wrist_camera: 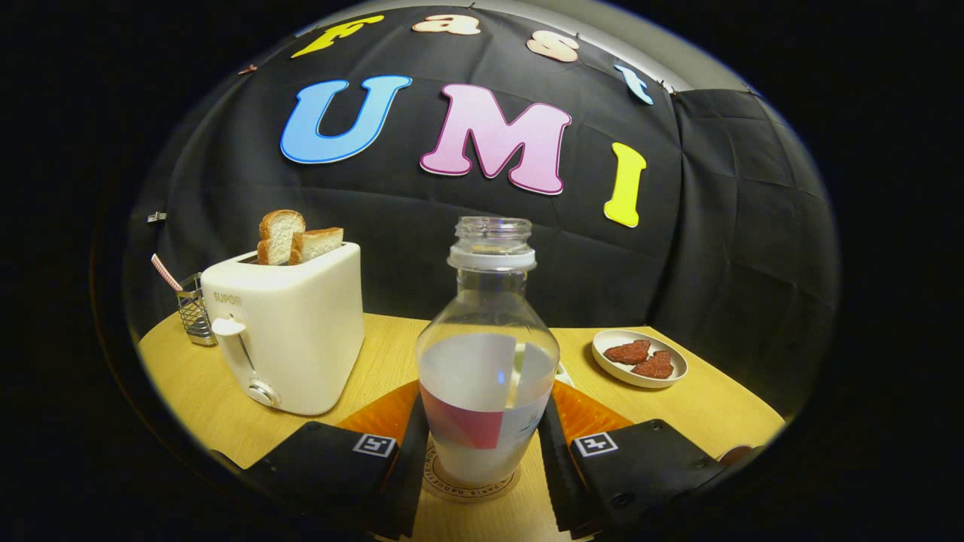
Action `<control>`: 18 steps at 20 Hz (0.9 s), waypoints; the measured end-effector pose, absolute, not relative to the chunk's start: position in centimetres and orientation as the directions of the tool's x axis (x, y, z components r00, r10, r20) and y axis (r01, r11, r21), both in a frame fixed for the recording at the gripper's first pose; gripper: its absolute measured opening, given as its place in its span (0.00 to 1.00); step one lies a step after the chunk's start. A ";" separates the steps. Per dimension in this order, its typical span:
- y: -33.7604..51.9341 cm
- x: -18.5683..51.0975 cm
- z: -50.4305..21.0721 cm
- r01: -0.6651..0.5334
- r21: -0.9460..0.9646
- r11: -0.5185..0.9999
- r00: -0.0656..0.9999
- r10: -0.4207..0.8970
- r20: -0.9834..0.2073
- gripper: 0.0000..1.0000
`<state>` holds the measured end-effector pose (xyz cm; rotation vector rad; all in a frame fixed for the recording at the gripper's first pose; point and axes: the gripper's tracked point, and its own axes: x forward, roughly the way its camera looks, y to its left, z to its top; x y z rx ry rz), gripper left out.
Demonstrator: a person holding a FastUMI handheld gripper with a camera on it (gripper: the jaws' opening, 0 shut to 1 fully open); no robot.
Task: Take the bottle from table, then pour the juice into the cup, finally place the bottle on the coaster
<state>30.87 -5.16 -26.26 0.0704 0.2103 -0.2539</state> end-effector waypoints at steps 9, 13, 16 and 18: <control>-4.7 31.0 -28.1 0.268 0.120 0.956 0.934 -0.227 -0.275 0.73; -4.9 30.5 -28.6 0.272 0.162 0.949 0.936 -0.222 -0.272 0.75; -4.9 30.3 -29.0 0.276 0.167 0.947 0.930 -0.219 -0.295 0.79; -4.6 29.7 -28.8 0.259 0.176 0.950 0.933 -0.199 -0.301 0.89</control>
